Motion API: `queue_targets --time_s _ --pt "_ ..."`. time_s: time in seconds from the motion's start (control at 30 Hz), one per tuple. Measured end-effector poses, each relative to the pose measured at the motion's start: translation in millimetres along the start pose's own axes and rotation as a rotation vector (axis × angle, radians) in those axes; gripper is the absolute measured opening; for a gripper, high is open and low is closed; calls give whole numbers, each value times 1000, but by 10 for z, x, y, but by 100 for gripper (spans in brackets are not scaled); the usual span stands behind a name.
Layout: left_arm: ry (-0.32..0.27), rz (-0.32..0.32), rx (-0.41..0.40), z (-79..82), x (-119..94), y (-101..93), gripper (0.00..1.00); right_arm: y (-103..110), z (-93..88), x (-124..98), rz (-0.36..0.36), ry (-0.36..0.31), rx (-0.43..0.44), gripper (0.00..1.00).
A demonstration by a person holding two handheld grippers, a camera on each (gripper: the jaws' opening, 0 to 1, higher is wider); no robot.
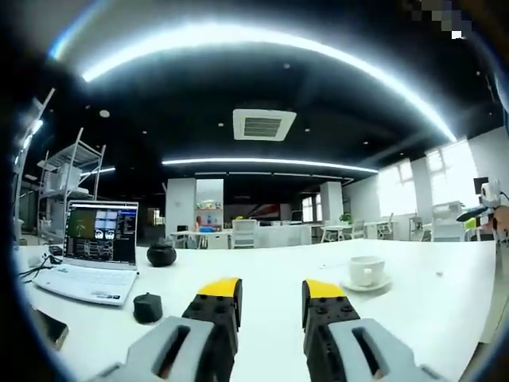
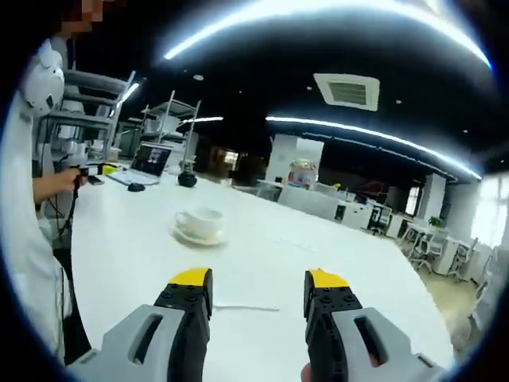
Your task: Tidy tabletop coffee trays, cups and spoons，present forward
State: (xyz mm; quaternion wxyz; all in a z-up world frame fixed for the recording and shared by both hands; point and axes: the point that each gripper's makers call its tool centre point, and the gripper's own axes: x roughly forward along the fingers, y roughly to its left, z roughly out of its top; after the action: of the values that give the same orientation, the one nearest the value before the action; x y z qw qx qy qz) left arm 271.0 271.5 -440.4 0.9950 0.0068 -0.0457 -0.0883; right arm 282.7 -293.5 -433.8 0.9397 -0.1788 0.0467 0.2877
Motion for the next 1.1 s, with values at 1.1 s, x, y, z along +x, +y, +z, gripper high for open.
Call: queue_targets --time_s 1.1 --pt "1 -13 -20 48 -118 -65 32 -23 -533 660 567 514 -597 43"
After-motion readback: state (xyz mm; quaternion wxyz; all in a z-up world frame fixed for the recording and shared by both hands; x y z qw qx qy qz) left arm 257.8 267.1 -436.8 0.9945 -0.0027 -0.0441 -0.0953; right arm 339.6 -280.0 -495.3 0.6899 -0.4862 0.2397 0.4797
